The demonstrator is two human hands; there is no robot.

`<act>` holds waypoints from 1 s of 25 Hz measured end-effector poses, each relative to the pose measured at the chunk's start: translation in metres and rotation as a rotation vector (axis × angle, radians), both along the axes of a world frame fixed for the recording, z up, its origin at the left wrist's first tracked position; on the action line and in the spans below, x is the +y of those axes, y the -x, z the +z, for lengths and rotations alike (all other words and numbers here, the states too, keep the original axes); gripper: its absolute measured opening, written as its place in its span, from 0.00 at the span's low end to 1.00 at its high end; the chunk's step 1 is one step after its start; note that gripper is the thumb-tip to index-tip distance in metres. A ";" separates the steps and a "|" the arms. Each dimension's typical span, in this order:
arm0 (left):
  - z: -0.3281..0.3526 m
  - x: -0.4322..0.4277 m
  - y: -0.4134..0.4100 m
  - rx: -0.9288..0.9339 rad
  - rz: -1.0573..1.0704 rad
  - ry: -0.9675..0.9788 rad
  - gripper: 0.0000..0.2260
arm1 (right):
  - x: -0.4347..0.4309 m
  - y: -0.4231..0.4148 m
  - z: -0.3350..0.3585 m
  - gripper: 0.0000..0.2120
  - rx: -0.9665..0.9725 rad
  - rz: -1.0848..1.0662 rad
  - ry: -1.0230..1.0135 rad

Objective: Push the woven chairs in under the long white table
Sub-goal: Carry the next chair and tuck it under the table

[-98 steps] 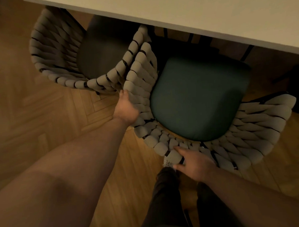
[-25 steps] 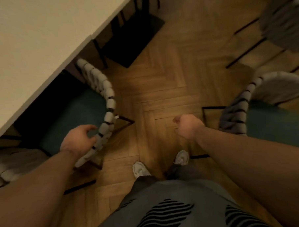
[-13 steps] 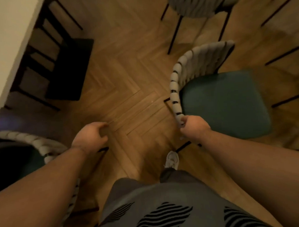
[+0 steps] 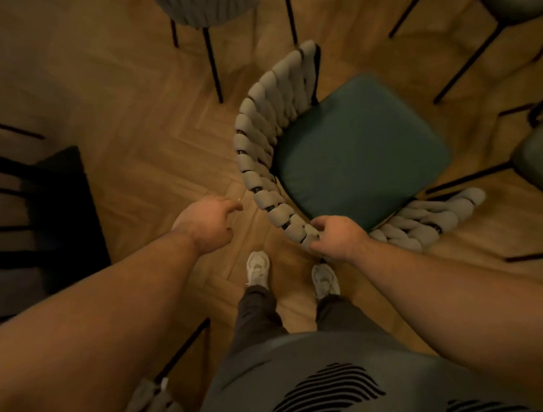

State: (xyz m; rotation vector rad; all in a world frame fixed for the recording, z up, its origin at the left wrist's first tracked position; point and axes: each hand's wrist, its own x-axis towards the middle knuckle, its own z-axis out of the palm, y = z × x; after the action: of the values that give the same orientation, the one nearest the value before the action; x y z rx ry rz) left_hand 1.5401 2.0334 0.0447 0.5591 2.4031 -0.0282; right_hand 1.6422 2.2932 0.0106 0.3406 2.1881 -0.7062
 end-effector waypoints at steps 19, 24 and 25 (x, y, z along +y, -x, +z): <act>-0.088 0.084 0.101 0.169 -0.835 0.334 0.17 | -0.044 0.002 -0.069 0.25 -0.128 0.006 -0.297; -0.089 0.068 0.090 0.134 -0.727 0.349 0.13 | -0.044 -0.001 -0.070 0.26 -0.142 0.082 -0.263; -0.089 0.060 0.084 0.120 -0.696 0.350 0.13 | -0.046 -0.002 -0.070 0.26 -0.144 0.113 -0.259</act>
State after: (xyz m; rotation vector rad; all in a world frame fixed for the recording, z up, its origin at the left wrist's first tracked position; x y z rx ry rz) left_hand 1.4559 2.0937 -0.0438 1.2093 2.1236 -0.7790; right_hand 1.6444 2.2474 -0.0592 0.3838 2.1438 -0.3260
